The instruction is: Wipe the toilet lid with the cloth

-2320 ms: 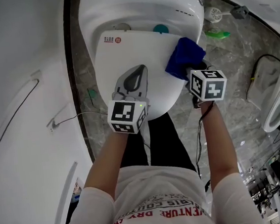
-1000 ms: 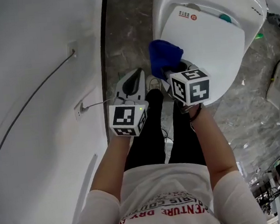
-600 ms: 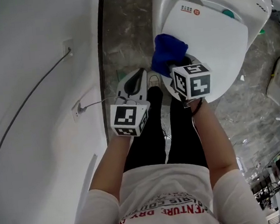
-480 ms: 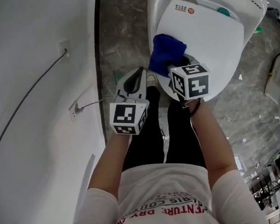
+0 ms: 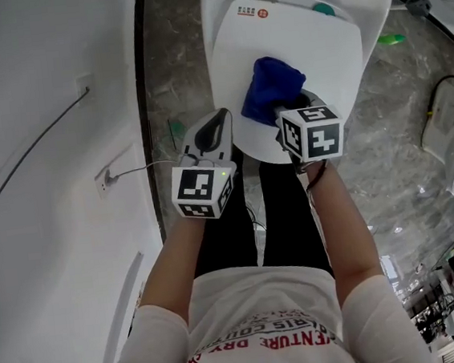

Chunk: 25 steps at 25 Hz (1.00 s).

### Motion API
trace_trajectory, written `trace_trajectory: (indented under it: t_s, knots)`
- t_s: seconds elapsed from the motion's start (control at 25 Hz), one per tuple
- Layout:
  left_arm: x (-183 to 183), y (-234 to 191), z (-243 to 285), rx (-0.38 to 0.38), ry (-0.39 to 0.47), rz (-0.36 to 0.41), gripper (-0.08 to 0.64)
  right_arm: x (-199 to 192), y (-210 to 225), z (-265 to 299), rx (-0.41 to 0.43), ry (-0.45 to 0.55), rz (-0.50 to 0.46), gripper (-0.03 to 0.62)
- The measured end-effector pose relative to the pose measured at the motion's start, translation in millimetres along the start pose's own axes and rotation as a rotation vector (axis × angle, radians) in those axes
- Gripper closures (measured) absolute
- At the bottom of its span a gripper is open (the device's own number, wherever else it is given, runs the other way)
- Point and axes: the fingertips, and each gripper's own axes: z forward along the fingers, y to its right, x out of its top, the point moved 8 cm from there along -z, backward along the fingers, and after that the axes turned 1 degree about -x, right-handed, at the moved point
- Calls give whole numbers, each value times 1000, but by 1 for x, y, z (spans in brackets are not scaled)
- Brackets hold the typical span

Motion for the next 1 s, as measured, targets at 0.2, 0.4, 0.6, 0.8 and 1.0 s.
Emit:
trace_trajectory:
  t_s: [0.2,0.4,0.6,0.8,1.0]
  knots:
    - [-11,43,17,-6,-7,-18,554,-16,37,-23,-5,4,3,505]
    - [-15,87,43,-23,-6,-19,554,-32,78,-46,-3,10,15,505]
    - [-14,127,63,-47,4,-10,554,-50,120,-69,-22,15,35,505]
    - [-18,153,75,-57,-1,-7,554,-67,159,-87,-75,0,82,505]
    - [-25,167,81,-71,-13,0,554,-83,188,-99,-148,-30,94,505]
